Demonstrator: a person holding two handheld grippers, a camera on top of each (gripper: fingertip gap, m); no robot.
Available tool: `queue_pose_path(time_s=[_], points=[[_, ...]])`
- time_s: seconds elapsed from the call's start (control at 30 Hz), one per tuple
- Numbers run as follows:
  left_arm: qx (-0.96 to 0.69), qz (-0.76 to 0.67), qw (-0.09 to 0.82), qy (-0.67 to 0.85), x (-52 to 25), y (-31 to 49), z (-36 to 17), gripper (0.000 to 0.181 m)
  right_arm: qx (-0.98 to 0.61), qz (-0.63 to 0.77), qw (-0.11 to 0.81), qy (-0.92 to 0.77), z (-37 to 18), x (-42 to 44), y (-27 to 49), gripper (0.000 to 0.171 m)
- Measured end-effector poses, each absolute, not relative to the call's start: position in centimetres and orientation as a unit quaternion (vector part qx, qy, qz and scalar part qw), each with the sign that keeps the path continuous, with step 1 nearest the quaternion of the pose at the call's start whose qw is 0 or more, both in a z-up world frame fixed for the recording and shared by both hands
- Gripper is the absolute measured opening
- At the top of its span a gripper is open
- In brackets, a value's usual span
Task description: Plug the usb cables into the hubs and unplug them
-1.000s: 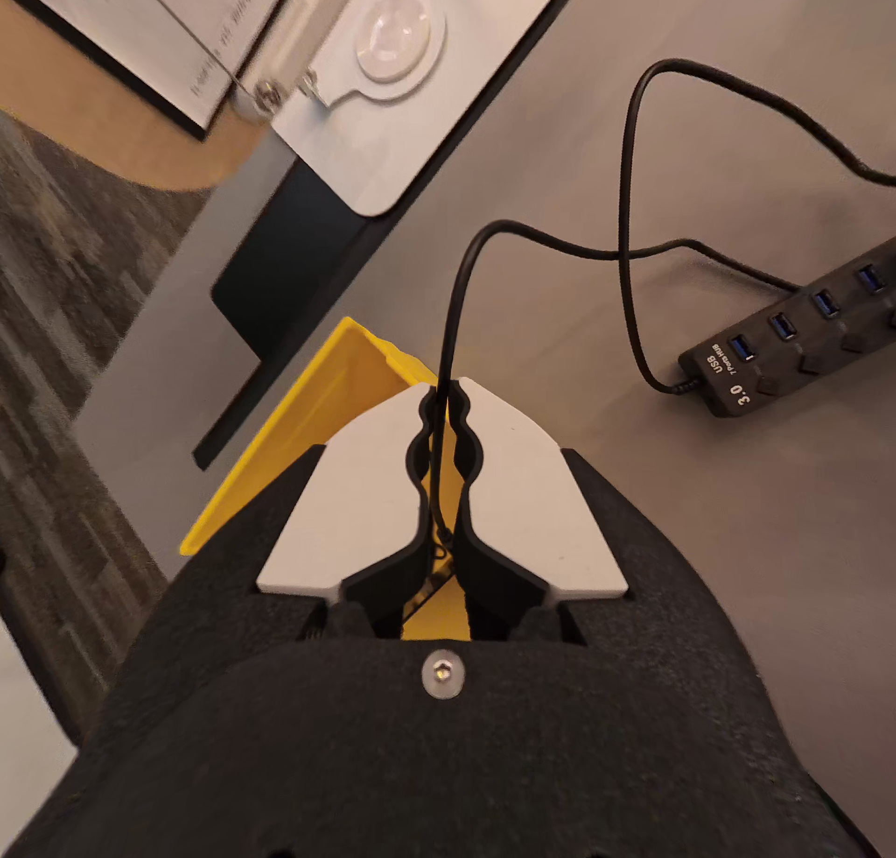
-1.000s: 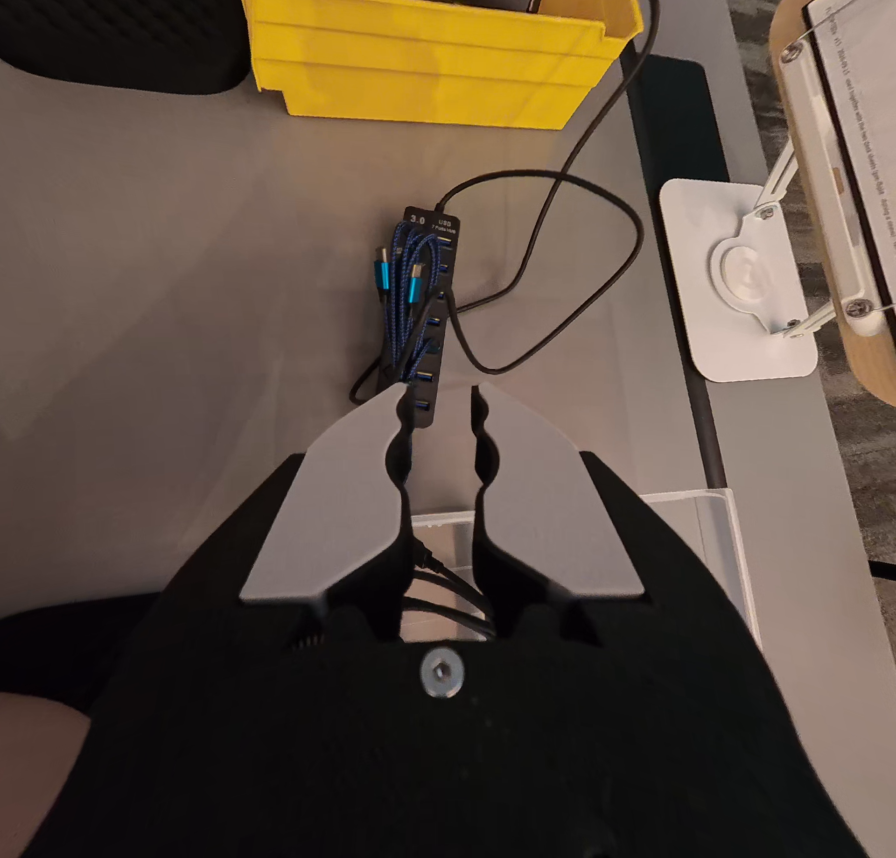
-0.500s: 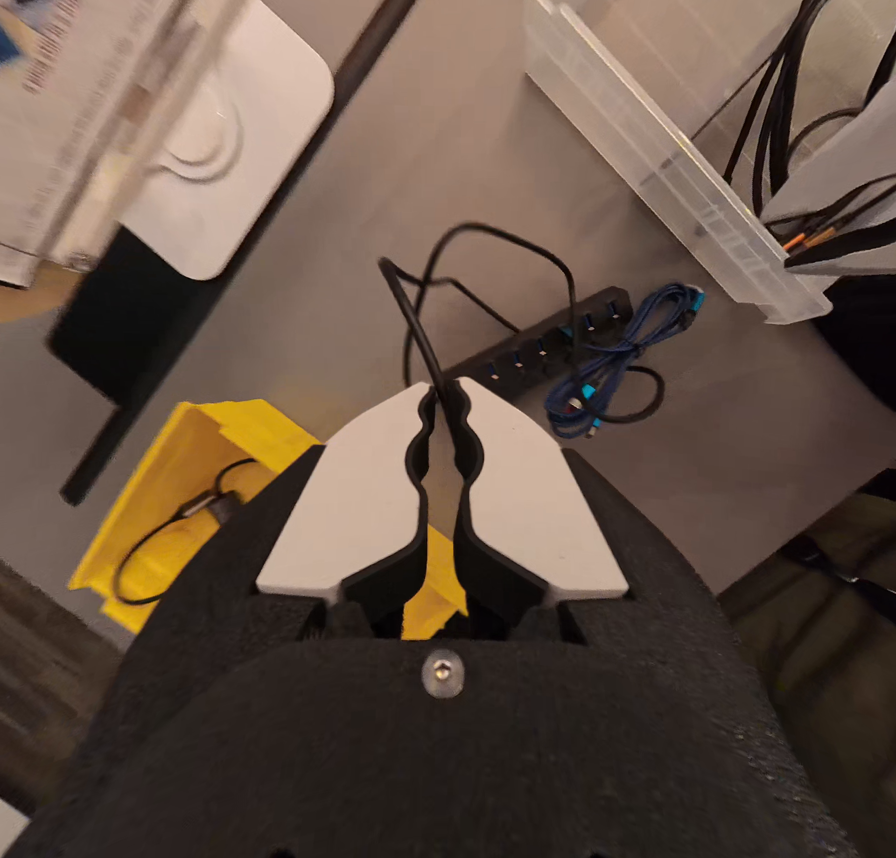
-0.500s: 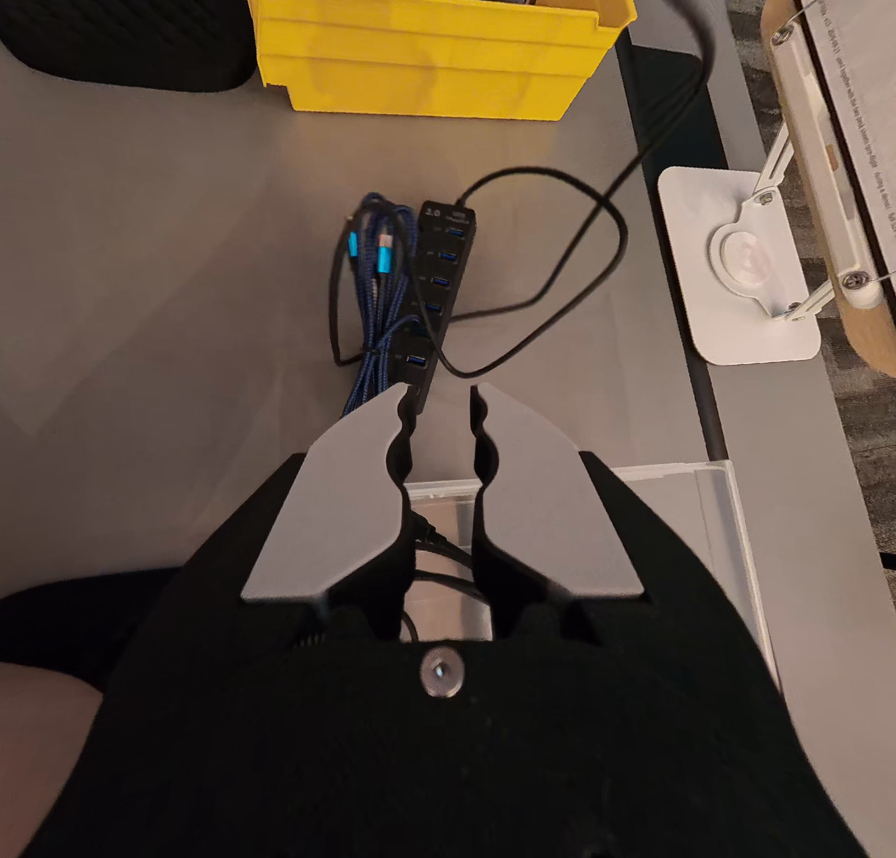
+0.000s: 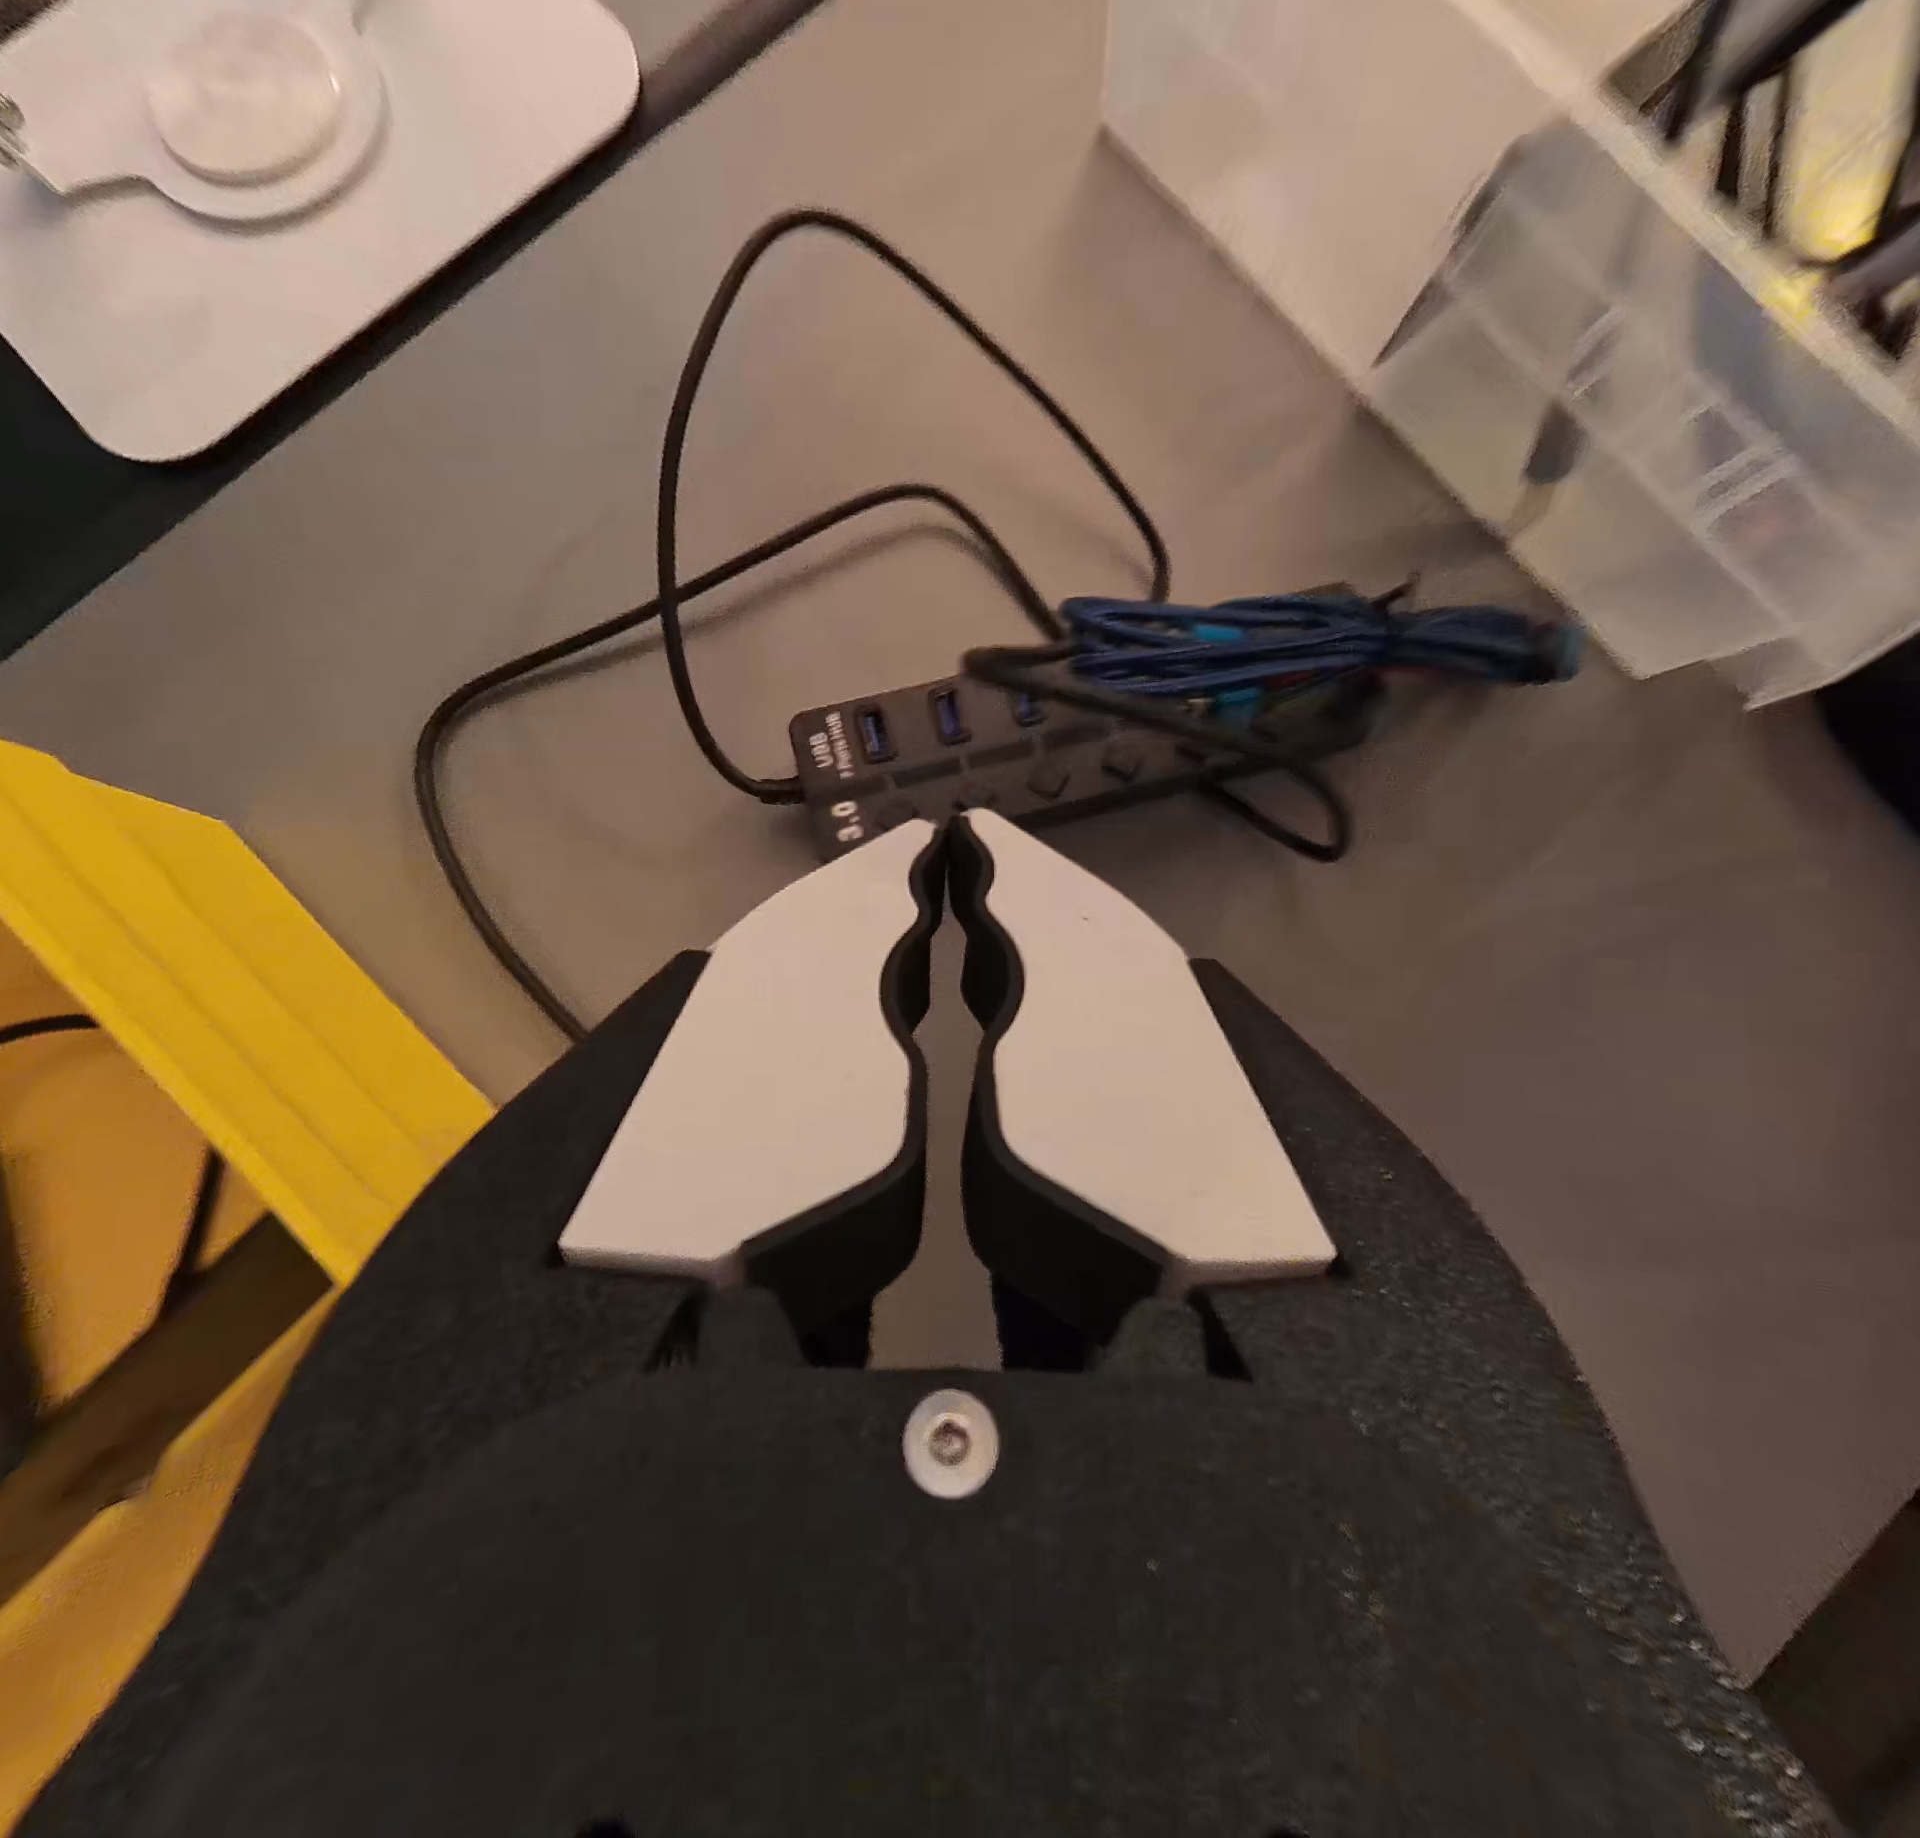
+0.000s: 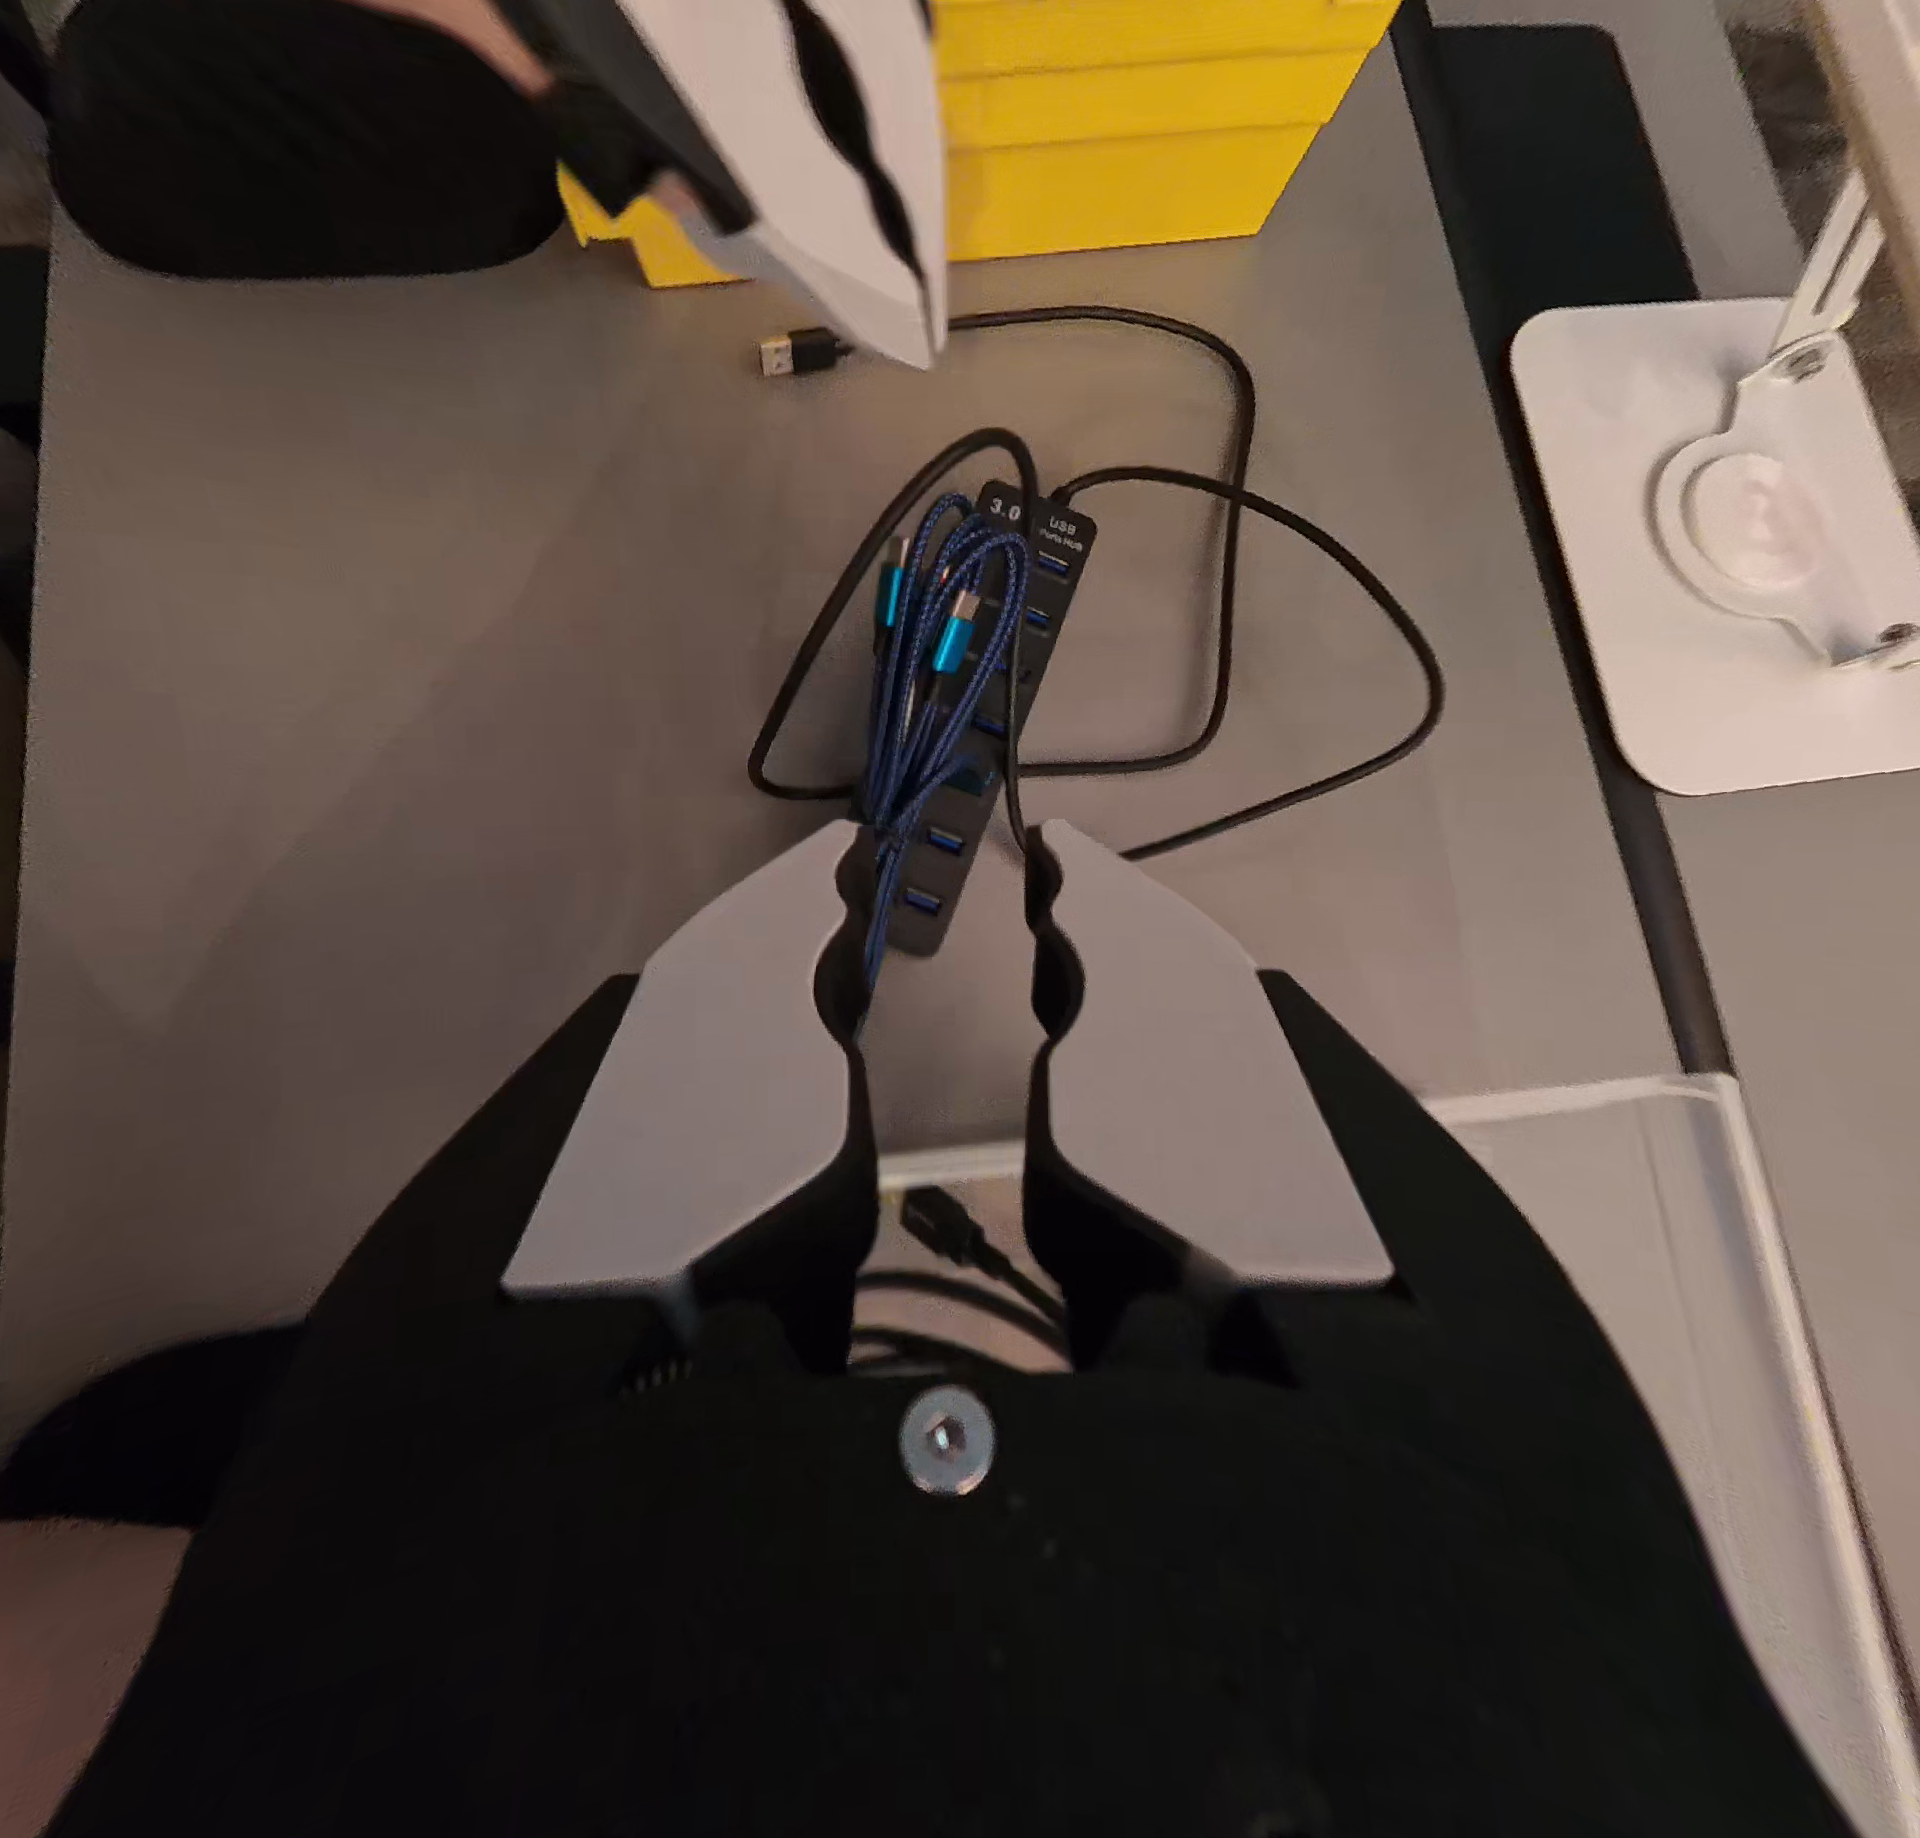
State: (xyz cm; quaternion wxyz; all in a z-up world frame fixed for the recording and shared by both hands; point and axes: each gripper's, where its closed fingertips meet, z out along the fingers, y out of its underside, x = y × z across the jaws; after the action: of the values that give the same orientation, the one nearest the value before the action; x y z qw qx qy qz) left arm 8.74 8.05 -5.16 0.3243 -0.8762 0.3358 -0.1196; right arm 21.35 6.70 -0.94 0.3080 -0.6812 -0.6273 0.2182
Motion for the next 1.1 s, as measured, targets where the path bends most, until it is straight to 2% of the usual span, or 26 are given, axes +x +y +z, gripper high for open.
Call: queue_pose_path(time_s=[0.13,0.23,0.3,0.47,0.53,0.6,0.8,0.97,1.1], points=[[-0.849,-0.198,0.396,0.29,8.7,5.3,-3.6,0.0,-0.712,0.213,0.29,-0.603,-2.6,17.5,7.5,0.052],[-0.819,-0.22,0.455,0.273,8.1,3.4,-2.8,0.003,-0.74,0.185,0.294,-0.577,-4.5,15.0,8.9,0.052],[-0.811,-0.223,0.468,0.272,7.6,2.0,-3.4,0.008,-0.754,0.195,0.312,-0.544,-4.8,14.0,10.1,0.046],[-0.8,-0.247,0.467,0.284,7.2,-0.6,-5.4,0.02,-0.741,0.326,0.371,-0.456,-0.4,13.4,10.6,0.045],[-0.799,-0.237,0.47,0.292,6.9,-0.5,-6.2,0.023,-0.746,0.363,0.343,-0.441,0.1,12.9,9.7,0.062],[-0.797,-0.227,0.475,0.295,6.8,-0.1,-6.6,0.034,-0.759,0.364,0.276,-0.464,-1.4,12.1,7.8,0.077],[-0.784,-0.244,0.488,0.296,6.7,0.1,-6.6,0.041,-0.799,0.114,0.242,-0.538,-7.2,12.8,8.8,0.084],[-0.78,-0.263,0.486,0.295,7.0,-0.3,-6.8,0.04,-0.82,0.087,0.249,-0.508,-8.6,13.0,9.0,0.073],[-0.798,-0.26,0.463,0.286,7.1,-0.2,-8.0,0.04,-0.844,0.022,0.19,-0.502,-11.7,14.2,8.1,0.075]])
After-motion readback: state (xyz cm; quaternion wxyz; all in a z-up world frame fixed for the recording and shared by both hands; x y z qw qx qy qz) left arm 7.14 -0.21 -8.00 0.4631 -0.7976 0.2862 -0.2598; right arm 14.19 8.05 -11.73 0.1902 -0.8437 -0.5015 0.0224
